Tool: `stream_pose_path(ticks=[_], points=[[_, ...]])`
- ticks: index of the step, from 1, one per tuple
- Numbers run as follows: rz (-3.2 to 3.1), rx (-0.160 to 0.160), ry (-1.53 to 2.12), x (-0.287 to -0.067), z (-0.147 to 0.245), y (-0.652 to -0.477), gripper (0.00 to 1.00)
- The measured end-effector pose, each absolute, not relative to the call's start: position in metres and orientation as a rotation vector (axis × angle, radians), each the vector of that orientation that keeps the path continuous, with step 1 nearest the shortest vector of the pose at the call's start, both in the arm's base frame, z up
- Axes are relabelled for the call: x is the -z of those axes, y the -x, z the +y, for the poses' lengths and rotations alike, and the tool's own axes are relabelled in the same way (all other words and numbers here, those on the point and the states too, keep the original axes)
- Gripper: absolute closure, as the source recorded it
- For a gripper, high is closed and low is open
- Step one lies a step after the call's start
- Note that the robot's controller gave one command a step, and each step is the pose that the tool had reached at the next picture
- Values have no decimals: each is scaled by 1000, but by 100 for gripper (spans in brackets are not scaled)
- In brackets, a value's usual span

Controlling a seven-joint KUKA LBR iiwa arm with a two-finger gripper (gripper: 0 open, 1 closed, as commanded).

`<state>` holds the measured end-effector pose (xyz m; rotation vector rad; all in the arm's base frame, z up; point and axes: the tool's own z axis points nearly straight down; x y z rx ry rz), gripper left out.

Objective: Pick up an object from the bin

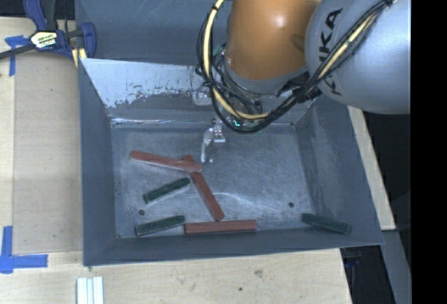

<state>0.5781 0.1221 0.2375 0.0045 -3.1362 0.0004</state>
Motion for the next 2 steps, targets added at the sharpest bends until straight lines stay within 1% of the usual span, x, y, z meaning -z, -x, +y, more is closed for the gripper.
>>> stream_pose_path(ticks=[1,2], points=[[-3145,2,-1,-242,122,-580,0],[-3153,2,-62,-203,135,-579,0]])
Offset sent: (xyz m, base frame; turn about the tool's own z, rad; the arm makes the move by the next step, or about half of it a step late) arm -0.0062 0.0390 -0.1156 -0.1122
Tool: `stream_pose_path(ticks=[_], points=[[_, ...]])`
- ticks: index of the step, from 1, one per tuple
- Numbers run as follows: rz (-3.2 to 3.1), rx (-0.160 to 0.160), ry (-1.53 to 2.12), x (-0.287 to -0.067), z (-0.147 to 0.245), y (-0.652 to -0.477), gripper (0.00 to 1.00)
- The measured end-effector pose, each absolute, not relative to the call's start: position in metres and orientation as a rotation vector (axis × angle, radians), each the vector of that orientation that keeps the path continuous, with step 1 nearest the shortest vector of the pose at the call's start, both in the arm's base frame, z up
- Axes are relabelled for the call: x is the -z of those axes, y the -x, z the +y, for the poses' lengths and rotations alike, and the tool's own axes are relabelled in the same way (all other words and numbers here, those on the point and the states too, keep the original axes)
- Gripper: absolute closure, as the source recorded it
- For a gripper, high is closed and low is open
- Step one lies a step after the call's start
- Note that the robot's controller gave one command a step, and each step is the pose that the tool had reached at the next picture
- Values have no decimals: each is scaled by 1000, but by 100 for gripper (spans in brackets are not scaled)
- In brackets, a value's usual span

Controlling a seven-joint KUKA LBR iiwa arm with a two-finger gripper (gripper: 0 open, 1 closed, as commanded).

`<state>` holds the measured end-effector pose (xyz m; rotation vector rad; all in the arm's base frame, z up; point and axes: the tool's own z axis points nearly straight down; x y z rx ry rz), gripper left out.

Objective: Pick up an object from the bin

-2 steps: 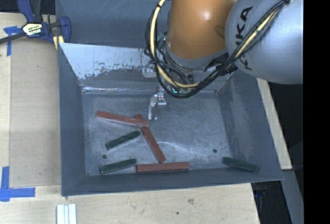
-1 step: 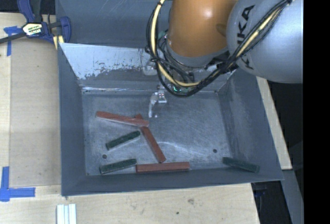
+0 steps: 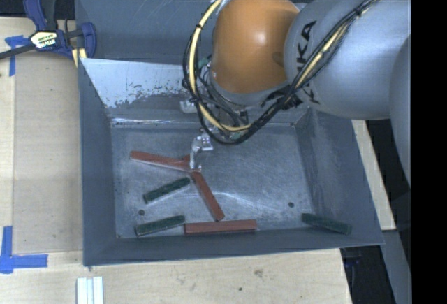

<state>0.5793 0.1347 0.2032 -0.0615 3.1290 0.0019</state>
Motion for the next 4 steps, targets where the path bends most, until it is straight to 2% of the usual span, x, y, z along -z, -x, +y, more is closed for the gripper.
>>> stream_pose_path(ticks=[1,3,4], points=[[3091,-3,461,-76,174,-589,100],[3095,-3,462,-78,173,-588,100],[3041,-2,776,-123,174,-623,100]])
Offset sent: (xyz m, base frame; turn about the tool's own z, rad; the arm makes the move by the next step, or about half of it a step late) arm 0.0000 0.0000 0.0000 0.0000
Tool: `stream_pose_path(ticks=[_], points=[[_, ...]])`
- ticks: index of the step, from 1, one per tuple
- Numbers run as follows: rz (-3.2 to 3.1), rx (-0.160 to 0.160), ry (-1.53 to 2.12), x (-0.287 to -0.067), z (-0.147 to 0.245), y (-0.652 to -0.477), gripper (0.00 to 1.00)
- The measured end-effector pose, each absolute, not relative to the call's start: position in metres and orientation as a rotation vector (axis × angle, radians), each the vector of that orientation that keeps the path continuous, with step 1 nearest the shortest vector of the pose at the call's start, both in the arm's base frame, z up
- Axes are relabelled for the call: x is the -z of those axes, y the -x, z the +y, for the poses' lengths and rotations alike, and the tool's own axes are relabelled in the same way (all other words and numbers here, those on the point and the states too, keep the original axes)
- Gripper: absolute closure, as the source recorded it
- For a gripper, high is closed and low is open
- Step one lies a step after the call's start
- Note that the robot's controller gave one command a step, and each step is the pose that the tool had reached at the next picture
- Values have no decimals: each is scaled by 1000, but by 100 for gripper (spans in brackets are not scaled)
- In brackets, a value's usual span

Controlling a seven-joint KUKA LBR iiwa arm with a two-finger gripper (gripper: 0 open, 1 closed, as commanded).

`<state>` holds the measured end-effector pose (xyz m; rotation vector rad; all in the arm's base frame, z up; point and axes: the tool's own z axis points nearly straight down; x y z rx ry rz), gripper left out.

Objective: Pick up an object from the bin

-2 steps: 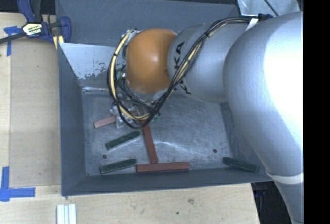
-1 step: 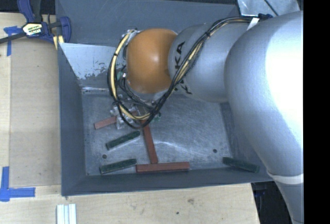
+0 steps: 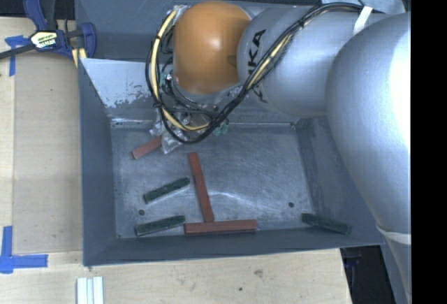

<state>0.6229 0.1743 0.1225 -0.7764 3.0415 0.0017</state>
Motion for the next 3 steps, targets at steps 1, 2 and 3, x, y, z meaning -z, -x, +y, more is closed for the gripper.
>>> stream_pose_path(ticks=[1,2,3], points=[[3042,-2,776,-123,174,-623,100],[3041,0,794,-178,195,-615,100],[3032,-1,810,-228,177,-623,100]])
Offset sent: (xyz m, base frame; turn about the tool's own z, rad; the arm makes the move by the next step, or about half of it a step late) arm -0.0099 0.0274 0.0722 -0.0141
